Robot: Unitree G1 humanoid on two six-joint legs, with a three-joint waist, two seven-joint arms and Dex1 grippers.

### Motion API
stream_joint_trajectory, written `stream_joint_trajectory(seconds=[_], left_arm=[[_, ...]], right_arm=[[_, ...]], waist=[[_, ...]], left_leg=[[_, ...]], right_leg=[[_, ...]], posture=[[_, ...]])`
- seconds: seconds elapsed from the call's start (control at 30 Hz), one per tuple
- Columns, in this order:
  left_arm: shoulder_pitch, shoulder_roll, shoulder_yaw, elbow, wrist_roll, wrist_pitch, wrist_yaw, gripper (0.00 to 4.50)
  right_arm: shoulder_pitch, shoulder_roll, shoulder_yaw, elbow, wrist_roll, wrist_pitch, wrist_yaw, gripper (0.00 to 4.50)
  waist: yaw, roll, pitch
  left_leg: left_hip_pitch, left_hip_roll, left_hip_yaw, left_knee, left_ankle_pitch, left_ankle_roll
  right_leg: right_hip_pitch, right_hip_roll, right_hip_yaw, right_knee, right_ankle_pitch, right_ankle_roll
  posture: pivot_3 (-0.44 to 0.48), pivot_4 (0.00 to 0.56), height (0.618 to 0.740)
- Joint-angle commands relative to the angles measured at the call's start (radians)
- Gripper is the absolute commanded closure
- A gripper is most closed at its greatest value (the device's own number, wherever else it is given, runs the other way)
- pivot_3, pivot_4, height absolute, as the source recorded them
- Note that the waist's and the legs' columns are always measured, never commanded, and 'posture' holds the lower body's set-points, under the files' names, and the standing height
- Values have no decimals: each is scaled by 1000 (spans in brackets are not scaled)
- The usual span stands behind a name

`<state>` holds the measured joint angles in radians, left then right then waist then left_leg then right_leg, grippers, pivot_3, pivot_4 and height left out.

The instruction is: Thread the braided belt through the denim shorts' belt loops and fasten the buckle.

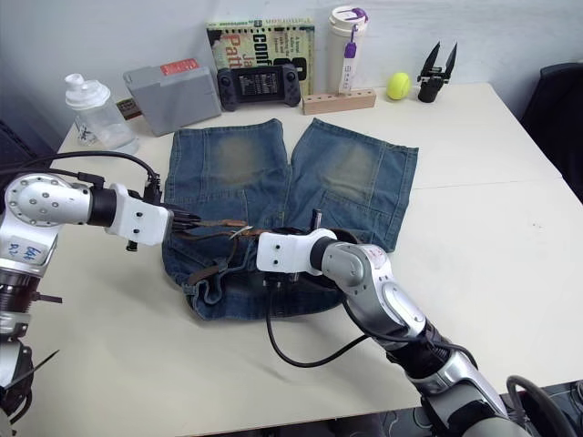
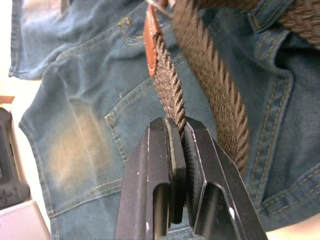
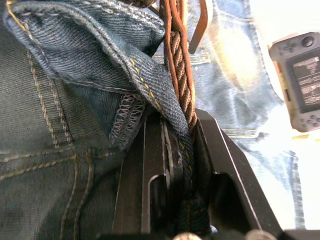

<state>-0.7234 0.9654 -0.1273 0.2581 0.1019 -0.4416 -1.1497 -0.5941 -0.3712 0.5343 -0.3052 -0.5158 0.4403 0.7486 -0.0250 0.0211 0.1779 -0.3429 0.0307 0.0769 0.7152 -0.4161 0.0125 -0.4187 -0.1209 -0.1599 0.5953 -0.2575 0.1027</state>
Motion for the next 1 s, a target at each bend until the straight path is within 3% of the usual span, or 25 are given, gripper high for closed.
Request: stream_joint_trajectory(seconds=[0.03, 0.37, 1.0], left_arm=[[14, 34, 39, -63, 1, 16, 26, 4500], [47, 63, 33, -96, -4, 30, 20, 4500], [57, 38, 11, -111, -52, 29, -20, 4500]], right_arm=[[-28, 11, 14, -11, -13, -6, 17, 4454], [-42, 20, 9, 12, -10, -21, 25, 4454], [-62, 50, -26, 18, -6, -75, -47, 4454]], waist=[[-3, 0, 0], [-4, 0, 0], [-5, 0, 0]], left_leg=[[0, 0, 0, 0, 0, 0], [0, 0, 1, 0, 0, 0], [-1, 0, 1, 0, 0, 0]], right_leg=[[0, 0, 0, 0, 0, 0], [-1, 0, 0, 0, 0, 0], [-2, 0, 0, 1, 0, 0]], posture=[[0, 150, 726], [0, 150, 726], [0, 150, 726]])
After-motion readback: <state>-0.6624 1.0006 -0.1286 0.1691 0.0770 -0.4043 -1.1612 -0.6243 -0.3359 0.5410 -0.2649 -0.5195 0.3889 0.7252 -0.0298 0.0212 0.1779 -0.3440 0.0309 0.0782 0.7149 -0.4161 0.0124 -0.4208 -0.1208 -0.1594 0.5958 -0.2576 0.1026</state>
